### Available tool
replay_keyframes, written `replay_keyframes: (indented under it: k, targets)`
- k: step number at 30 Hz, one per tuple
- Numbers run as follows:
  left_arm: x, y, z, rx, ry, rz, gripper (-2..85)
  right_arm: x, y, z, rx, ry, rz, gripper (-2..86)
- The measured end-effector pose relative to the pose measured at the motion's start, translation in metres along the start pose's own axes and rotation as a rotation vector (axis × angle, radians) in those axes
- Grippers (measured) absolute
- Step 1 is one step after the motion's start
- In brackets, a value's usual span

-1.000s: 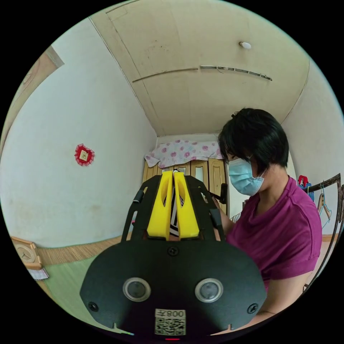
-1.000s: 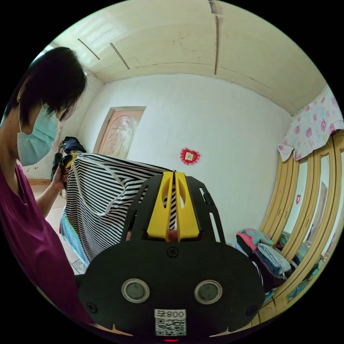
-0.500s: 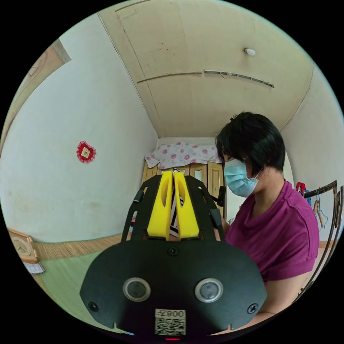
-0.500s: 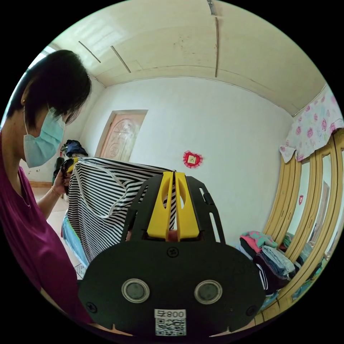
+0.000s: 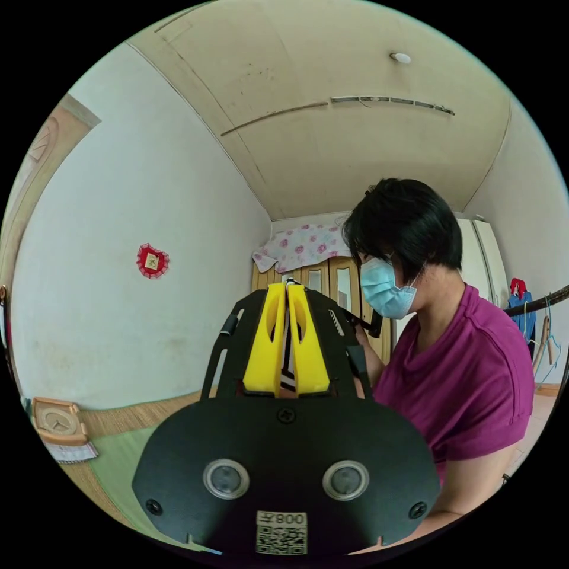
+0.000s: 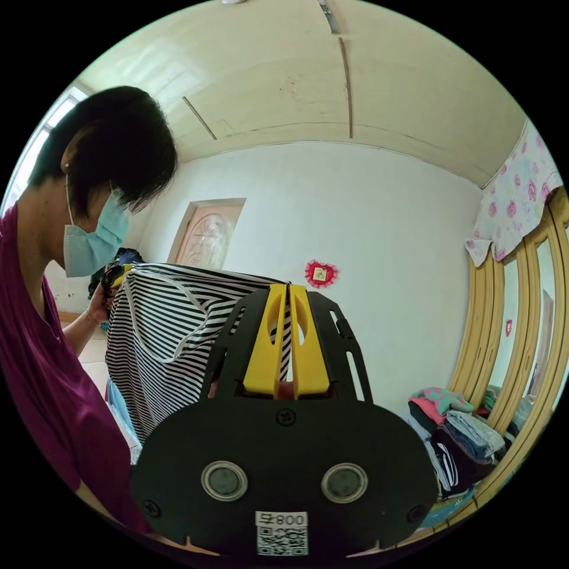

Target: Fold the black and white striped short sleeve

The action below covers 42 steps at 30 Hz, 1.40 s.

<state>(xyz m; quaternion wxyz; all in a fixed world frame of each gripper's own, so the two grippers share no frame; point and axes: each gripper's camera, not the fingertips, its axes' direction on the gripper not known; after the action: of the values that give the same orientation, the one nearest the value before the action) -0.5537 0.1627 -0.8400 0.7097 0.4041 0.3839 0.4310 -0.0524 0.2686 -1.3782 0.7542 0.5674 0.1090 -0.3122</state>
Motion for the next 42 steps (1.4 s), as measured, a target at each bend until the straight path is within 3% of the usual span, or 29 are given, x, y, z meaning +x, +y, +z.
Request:
replay_keyframes:
  k: [24,36,42]
  targets:
    - [-0.025,0.096,0.195,-0.047,-0.003,-0.105,0.3,-0.011,0.184,0.073,-0.034,-0.009,0.086,0.5]
    - [-0.112,0.165,0.339,-0.108,-0.051,-0.217,0.3,-0.047,0.316,0.215,-0.136,-0.019,0.139,0.5]
    - [-0.196,0.217,0.424,-0.221,-0.16,-0.321,0.4,-0.064,0.401,0.339,-0.24,-0.054,0.16,0.5]
